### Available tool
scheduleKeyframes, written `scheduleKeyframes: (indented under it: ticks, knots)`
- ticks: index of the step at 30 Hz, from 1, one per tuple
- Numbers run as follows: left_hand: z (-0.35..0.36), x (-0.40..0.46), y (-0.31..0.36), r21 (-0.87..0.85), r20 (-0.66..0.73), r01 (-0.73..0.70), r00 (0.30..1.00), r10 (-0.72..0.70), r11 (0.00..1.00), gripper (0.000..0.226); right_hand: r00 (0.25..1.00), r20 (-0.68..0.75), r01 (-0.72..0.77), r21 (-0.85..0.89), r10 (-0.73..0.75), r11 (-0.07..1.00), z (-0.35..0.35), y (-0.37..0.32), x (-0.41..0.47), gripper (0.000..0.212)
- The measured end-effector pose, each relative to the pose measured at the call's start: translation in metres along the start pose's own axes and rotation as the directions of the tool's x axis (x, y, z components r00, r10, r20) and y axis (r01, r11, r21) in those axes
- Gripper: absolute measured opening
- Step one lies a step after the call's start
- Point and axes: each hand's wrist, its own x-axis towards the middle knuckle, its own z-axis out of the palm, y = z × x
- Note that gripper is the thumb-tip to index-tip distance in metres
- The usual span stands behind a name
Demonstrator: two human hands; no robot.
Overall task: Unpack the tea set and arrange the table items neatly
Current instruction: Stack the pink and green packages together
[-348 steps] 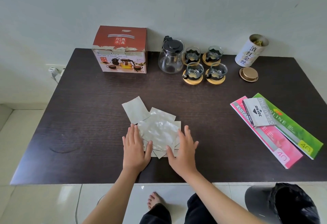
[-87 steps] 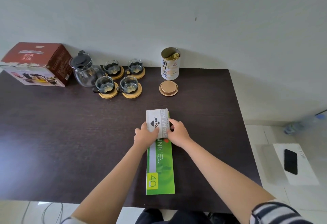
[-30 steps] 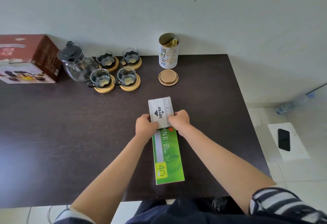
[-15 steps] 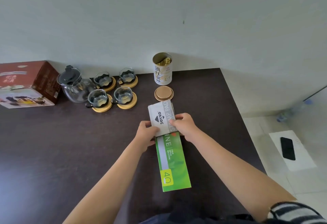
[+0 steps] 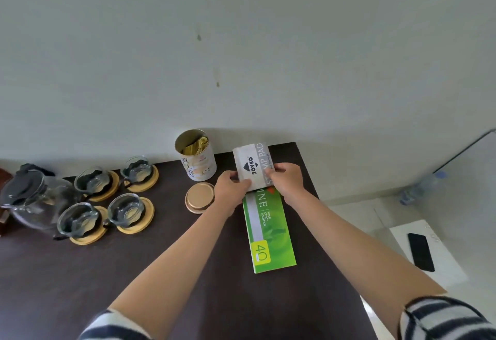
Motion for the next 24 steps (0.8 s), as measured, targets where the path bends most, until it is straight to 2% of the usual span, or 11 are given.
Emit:
scheduleKeyframes:
  ticks: [7, 12, 17, 19, 21, 24]
  knots:
    - [0.022, 0.072, 0.001, 0.181, -0.063, 0.000, 0.998, 0.011, 0.984, 0.038, 0.999, 0.020, 0.029, -0.093, -0.027, 0.995, 0.017, 0.015, 0.068, 0.015]
    - [0.028, 0.090, 0.001, 0.335, -0.073, -0.016, 0.996, 0.043, 0.942, 0.023, 0.996, 0.052, 0.081, -0.198, -0.072, 0.977, 0.029, 0.024, 0.086, 0.015]
    - [0.032, 0.098, 0.000, 0.357, -0.045, 0.022, 0.999, -0.006, 0.934, 0.025, 0.996, 0.011, 0.091, -0.244, -0.091, 0.965, 0.034, 0.032, 0.086, 0.029]
    - [0.031, 0.098, 0.000, 0.386, -0.017, 0.026, 1.000, -0.021, 0.922, 0.029, 0.998, 0.014, 0.070, -0.261, -0.069, 0.963, 0.036, 0.037, 0.087, 0.025]
    - [0.029, 0.094, 0.001, 0.381, -0.011, 0.047, 0.999, -0.046, 0.923, 0.033, 0.999, 0.011, 0.038, -0.275, -0.037, 0.961, 0.037, 0.039, 0.085, 0.033]
    - [0.029, 0.079, 0.007, 0.309, -0.003, 0.053, 0.999, -0.055, 0.950, 0.017, 0.999, -0.003, 0.036, -0.262, -0.038, 0.964, 0.033, 0.035, 0.076, 0.042]
